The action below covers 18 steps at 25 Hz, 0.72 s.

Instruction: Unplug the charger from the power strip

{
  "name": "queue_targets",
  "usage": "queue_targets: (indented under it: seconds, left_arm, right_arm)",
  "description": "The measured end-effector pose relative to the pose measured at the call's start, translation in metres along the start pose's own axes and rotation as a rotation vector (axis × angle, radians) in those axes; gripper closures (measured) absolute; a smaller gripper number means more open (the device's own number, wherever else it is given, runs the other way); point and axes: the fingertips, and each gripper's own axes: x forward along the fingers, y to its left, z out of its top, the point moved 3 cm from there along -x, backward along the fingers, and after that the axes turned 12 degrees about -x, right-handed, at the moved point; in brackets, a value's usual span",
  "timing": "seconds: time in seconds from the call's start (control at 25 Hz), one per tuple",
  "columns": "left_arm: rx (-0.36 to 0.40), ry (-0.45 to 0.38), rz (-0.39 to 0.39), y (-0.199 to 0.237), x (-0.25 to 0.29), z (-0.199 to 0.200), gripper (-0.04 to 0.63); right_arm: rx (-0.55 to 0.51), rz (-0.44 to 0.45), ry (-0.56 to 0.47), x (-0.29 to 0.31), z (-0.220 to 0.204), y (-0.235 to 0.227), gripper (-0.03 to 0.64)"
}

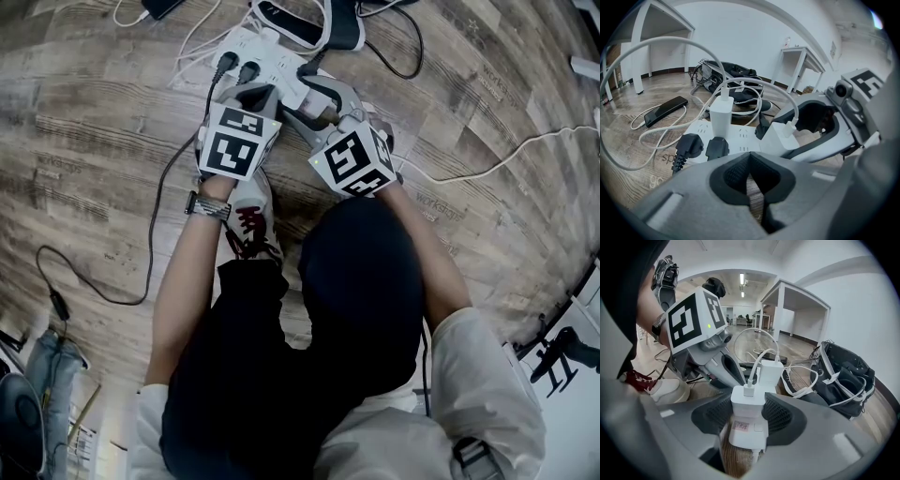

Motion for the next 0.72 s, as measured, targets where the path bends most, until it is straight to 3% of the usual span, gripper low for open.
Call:
queue_targets:
  seconds: [0.28, 0.72]
  left_arm:
    - [0.001, 0.001, -0.002, -0.0001, 0.0004, 0.0001, 0.594]
    - [0.001, 0.001, -0.002, -0.0004, 0.0, 0.0003, 0.594]
  right_arm:
    - [0.133, 0.042, -0.055, 0.0014, -0.0034, -0.0082, 0.396]
    - [0.062, 0.024, -0.038, -0.0017, 0.002, -0.0065, 0.396]
